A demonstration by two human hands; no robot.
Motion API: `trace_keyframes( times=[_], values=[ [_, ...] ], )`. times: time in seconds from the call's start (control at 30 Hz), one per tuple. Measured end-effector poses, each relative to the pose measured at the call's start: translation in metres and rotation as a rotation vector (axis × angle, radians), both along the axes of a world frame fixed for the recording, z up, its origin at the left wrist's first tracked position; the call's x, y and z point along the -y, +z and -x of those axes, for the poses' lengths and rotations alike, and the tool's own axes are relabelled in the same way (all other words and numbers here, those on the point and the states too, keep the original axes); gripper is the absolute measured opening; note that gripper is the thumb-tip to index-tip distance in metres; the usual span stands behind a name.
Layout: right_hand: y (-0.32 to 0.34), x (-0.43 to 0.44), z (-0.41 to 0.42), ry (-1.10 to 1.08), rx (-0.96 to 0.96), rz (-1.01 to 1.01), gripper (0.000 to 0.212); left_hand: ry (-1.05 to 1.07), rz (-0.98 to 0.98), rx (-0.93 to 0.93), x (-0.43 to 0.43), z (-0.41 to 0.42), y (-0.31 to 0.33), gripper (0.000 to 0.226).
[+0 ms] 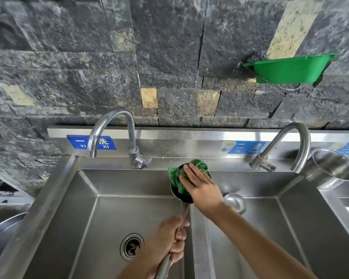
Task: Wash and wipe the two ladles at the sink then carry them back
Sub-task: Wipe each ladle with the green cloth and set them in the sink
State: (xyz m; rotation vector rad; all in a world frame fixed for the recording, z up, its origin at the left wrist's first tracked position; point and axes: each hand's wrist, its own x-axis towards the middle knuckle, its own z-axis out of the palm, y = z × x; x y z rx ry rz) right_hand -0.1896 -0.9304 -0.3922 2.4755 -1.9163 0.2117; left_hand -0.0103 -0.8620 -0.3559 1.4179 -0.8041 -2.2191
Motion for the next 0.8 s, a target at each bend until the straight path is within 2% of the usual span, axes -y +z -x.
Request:
trace_keyframes(
  times=[0.07, 0.13, 0.2, 0.33, 0.43, 0.5, 0.57, 0.7, 0.8],
  values=[
    [0.005, 0.002, -0.005, -0.029, -0.064, 0.095, 0.043, 0.01, 0.007, -0.002, 0.004, 0.0, 0.004, 0.021],
    [0.01, 0.003, -0.011, -0.114, -0.086, 0.068, 0.036, 0.049, -0.012, -0.034, 0.01, 0.0, 0.007, 0.021],
    [0.014, 0.0, -0.018, -0.234, -0.059, -0.034, 0.045, 0.086, -0.034, -0.056, 0.016, 0.0, 0.009, 0.021],
    [0.009, -0.012, -0.021, -0.25, 0.343, -0.205, 0.029, 0.11, -0.08, -0.027, 0.021, 0.005, 0.0, 0.023],
    [0.002, -0.013, -0.014, -0.173, 0.474, -0.252, 0.031, 0.085, -0.099, 0.042, 0.016, 0.007, -0.009, 0.024],
    [-0.005, -0.009, -0.008, -0.096, 0.437, -0.245, 0.037, 0.063, -0.093, 0.053, 0.012, 0.007, -0.011, 0.024],
    [-0.01, -0.002, -0.005, -0.016, 0.332, -0.146, 0.041, 0.043, -0.094, 0.052, 0.009, 0.008, -0.009, 0.026],
    [-0.002, 0.011, -0.007, -0.014, 0.131, -0.019, 0.054, 0.027, -0.032, 0.045, 0.01, 0.005, 0.0, 0.028],
    [0.005, 0.017, -0.008, -0.049, 0.024, 0.078, 0.042, 0.056, -0.025, -0.015, 0.017, 0.0, 0.007, 0.028]
  ],
)
